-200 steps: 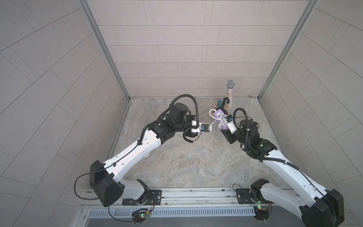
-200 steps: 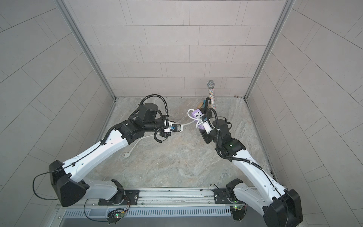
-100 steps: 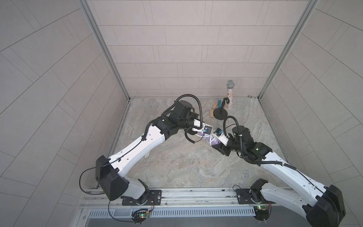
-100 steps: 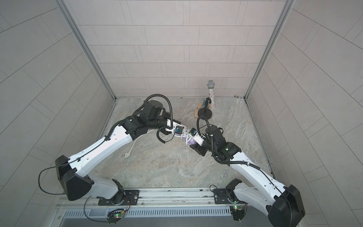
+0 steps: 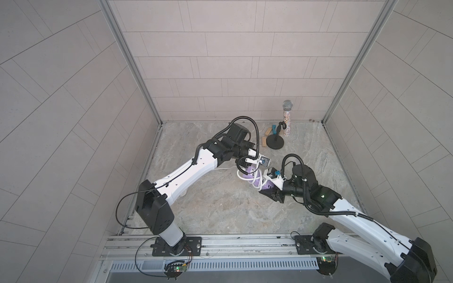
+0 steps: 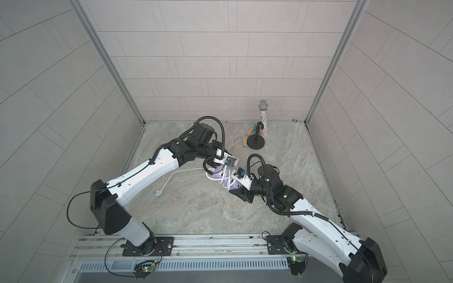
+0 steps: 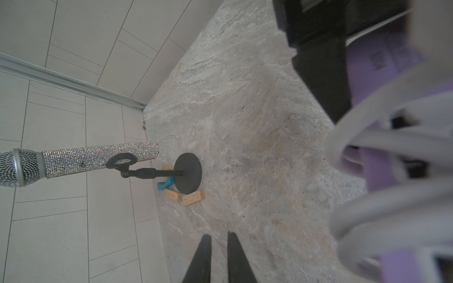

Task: Wrap the cord around the power strip
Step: Wrap the power cord around the power strip.

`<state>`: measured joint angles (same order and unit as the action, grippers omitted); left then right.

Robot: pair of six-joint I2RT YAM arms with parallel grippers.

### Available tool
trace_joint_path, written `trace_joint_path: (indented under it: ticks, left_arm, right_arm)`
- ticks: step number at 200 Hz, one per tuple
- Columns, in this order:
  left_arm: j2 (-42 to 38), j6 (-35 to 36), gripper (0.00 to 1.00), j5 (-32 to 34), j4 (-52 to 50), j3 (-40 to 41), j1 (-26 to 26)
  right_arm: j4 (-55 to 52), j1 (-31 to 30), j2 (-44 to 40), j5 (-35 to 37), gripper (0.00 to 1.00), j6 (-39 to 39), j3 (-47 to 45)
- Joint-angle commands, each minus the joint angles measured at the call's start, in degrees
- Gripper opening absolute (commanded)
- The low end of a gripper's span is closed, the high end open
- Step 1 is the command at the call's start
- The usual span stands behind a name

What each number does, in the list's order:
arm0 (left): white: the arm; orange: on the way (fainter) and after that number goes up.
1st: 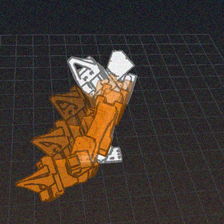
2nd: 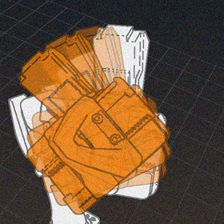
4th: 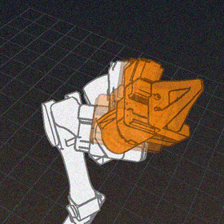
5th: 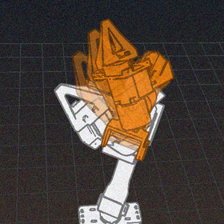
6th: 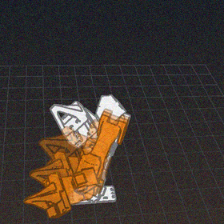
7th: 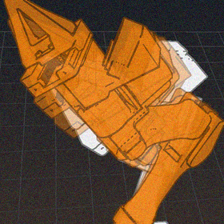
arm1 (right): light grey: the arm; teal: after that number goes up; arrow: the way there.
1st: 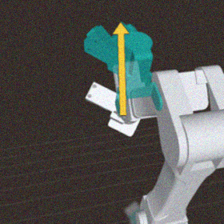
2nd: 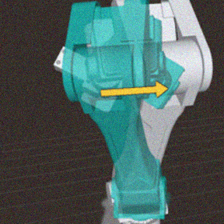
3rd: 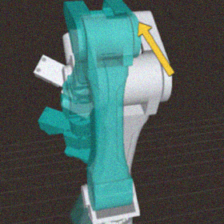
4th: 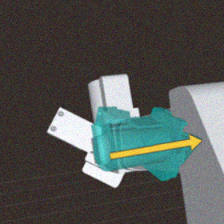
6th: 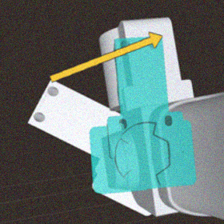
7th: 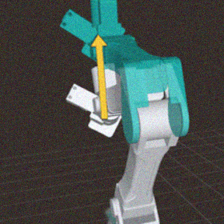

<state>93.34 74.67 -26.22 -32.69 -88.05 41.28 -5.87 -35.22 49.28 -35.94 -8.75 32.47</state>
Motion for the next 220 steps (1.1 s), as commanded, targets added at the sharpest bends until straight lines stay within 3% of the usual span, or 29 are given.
trace_joint_path:
  ticks: [1, 25, 83, 128, 220]
  left_arm:
    - [2.6, -1.3, 0.22, -2.4, -0.5, -1.8, -0.4]
    - [3.6, -4.6, 0.25, -7.0, -0.2, -2.1, -1.9]
    - [6.5, -16.7, 0.32, -25.5, 4.8, -1.7, -7.3]
    - [9.1, -22.1, 0.33, -30.3, 6.4, -1.1, -8.2]
    - [7.5, -34.0, 0.35, -32.0, 22.0, 12.3, -8.9]
  right_arm:
    - [13.6, -1.0, -3.2, -4.3, 0.00, 2.6, -0.4]
    - [19.1, -0.9, -4.6, -2.1, 0.00, 5.6, -2.3]
    - [27.5, -0.9, -6.3, 1.5, 0.00, 9.4, -4.7]
    - [34.0, -0.9, -5.8, 4.0, 0.00, 11.7, -4.4]
    - [44.2, 0.2, -5.8, 12.2, 0.00, 16.6, -4.5]
